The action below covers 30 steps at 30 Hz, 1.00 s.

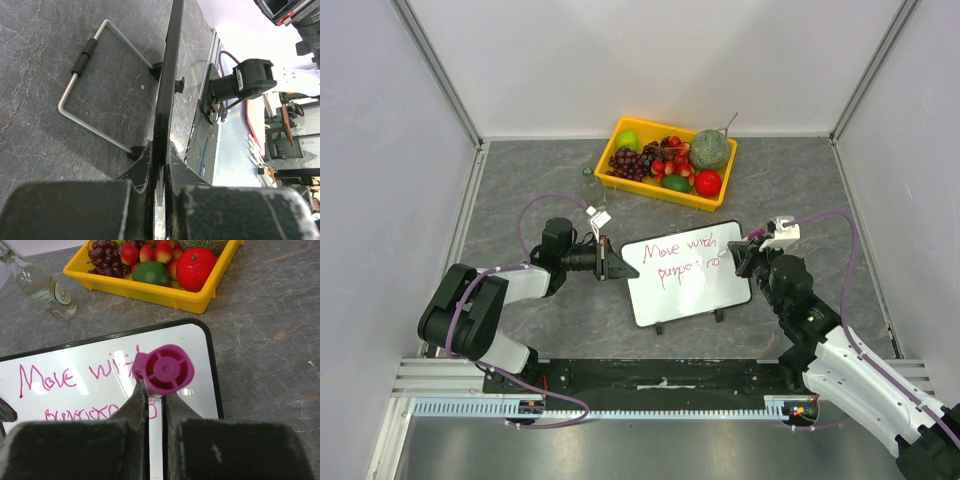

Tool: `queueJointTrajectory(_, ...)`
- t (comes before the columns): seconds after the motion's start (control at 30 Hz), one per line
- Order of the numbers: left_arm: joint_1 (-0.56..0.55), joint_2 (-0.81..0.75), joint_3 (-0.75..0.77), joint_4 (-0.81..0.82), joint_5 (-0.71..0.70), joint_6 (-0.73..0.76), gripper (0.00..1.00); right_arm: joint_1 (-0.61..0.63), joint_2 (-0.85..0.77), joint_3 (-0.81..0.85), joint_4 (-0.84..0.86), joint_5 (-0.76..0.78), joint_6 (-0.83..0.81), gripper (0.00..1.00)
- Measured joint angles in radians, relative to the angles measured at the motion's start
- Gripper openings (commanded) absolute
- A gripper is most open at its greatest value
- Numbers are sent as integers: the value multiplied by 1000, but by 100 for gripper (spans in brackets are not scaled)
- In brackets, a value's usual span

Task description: Write a sentence on the whiteboard

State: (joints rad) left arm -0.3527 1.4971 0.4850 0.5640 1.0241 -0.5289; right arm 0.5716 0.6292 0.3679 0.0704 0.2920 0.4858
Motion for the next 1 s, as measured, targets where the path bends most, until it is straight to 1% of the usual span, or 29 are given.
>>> queueJointTrajectory(0.47, 0, 0, 0, 0, 0, 0, 2, -6, 8, -5, -16, 20, -6, 0)
queueJointTrajectory(1.0, 1, 4, 0, 2, 2, 0, 2, -6, -48, -39, -68, 16, 18, 0)
